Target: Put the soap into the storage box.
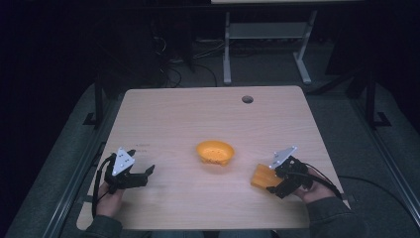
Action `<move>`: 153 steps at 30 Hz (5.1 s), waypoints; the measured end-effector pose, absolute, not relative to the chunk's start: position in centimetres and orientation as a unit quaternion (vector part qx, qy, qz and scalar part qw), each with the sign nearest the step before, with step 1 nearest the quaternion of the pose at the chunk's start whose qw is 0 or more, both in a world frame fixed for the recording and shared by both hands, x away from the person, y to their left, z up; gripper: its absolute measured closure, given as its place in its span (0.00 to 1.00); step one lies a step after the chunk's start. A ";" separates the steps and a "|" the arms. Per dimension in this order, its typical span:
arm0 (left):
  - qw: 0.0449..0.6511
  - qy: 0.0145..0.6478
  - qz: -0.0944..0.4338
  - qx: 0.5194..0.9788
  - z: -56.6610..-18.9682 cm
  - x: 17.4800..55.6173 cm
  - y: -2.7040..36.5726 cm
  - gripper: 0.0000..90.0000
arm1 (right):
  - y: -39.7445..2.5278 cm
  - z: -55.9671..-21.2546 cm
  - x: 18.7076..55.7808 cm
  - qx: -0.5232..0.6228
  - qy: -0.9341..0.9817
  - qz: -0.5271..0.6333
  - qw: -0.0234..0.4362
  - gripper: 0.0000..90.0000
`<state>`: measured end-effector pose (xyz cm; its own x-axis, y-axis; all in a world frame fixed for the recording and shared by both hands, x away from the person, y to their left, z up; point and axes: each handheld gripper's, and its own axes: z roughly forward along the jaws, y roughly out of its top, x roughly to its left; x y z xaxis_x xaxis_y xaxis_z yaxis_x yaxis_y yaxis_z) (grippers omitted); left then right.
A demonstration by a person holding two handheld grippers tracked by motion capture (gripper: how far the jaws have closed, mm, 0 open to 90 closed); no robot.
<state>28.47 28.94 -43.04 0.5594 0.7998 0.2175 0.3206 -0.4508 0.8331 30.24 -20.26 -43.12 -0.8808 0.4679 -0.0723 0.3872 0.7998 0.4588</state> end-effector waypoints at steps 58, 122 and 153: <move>0.392 0.354 0.309 0.791 -42.9 28.4 29.0 0.16 | -17.5 -43.7 31.8 0.184 0.965 0.176 0.070 0.23; 0.389 0.352 0.312 0.792 -42.8 28.5 29.1 0.16 | -11.2 -38.0 36.1 0.110 0.972 0.184 0.099 0.23; 0.391 0.350 0.312 0.792 -42.7 28.5 29.1 0.16 | -6.1 -37.1 39.4 0.079 0.974 0.194 0.082 0.23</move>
